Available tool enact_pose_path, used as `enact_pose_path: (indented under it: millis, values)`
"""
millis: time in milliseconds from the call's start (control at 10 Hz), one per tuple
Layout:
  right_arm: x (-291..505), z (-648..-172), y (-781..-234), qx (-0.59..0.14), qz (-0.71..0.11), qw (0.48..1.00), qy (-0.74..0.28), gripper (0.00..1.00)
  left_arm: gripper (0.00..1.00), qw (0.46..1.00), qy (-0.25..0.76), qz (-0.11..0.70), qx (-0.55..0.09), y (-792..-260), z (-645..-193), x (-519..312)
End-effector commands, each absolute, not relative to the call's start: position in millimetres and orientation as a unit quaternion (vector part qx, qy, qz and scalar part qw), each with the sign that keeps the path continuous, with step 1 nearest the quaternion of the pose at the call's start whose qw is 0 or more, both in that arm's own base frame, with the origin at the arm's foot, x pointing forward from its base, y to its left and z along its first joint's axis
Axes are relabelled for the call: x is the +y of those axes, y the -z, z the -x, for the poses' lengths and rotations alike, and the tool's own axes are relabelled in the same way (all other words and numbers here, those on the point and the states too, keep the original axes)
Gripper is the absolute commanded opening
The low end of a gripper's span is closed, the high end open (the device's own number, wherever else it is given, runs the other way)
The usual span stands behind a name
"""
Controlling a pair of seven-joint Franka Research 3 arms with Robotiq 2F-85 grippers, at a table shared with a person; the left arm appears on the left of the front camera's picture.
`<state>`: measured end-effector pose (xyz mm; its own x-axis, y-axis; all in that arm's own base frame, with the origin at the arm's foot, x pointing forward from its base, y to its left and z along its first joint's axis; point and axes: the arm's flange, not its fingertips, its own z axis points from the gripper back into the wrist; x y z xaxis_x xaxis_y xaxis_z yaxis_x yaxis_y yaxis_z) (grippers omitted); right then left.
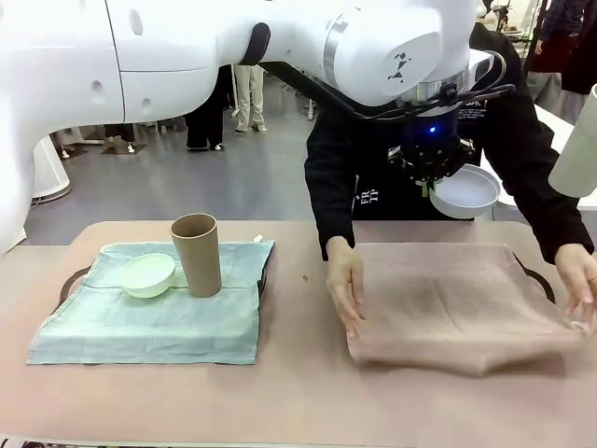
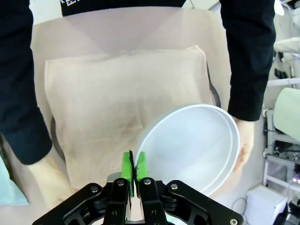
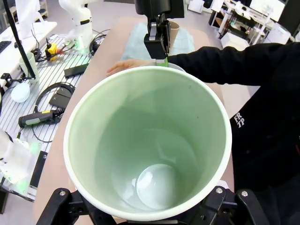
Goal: Set up a tray with a mat and arrange the tableware.
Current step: Place the Picnic Bowl and Reusable plastic cup back onto the Handle tray in front of the human's position.
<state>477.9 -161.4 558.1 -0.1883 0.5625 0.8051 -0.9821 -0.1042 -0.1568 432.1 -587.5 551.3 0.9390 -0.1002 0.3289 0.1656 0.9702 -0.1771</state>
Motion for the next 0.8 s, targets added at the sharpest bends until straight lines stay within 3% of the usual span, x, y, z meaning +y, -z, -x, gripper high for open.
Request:
enact_pose_path:
  millis: [0,700]
  values:
    - [-159.3,-477.1,-561.2,-0.359,-0.290,0.564,-0.685,0.26,0.00,0.978,0.075,0.111,-0.158,-556.0,-432.3,-584.4]
    - [-159.3,-477.1,-561.2,-0.359,-0.290,0.564,-0.685,0.26,0.00,0.978,0.075,0.111,-0.158,-556.0,-432.3,-584.4]
